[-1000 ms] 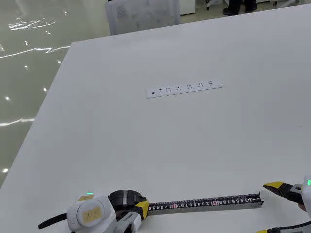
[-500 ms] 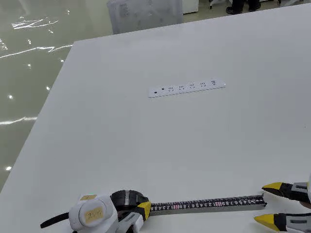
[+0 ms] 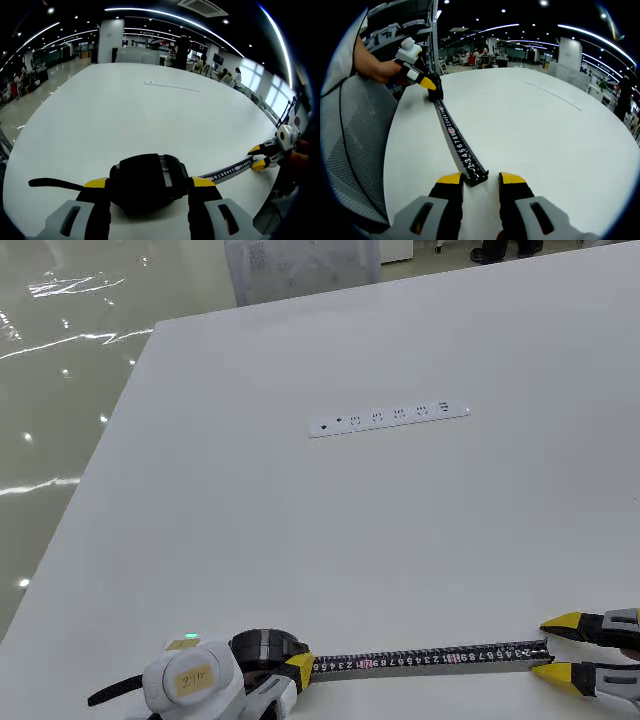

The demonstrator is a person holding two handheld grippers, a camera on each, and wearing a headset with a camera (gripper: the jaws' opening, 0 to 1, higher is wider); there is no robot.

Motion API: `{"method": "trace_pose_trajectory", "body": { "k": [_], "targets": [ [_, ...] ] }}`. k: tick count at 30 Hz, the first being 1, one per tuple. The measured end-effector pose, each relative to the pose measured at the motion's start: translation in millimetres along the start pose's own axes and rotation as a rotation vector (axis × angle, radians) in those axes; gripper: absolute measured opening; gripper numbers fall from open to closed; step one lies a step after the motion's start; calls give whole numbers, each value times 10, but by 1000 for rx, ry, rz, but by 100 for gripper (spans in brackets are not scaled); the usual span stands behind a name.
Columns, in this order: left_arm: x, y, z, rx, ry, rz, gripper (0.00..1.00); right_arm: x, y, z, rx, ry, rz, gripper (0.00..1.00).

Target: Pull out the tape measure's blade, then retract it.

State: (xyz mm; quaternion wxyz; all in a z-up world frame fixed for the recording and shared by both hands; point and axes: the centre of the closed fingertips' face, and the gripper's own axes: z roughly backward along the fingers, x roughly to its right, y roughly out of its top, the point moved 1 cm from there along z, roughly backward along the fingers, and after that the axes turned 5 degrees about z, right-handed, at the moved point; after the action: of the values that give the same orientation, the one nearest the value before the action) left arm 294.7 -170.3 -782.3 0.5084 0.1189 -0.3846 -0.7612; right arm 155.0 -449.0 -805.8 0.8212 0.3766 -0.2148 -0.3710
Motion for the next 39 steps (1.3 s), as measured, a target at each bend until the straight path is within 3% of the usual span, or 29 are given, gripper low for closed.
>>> {"method": "trace_pose_trajectory", "body": {
  "k": [6, 14, 30, 39],
  "targets": [
    [-1, -1, 1, -1, -1, 1, 60, 17, 35, -1, 12, 1, 13, 23],
    [-4, 0, -1, -2, -2, 4, 60, -48, 43, 2, 18, 47, 41, 15],
    [-5, 1, 1, -8, 9, 11, 60, -39, 49, 6, 26, 34, 27, 14],
    [-4, -1, -9, -37, 18, -3, 59, -40, 43, 13, 30, 47, 24, 13]
  ]
}}
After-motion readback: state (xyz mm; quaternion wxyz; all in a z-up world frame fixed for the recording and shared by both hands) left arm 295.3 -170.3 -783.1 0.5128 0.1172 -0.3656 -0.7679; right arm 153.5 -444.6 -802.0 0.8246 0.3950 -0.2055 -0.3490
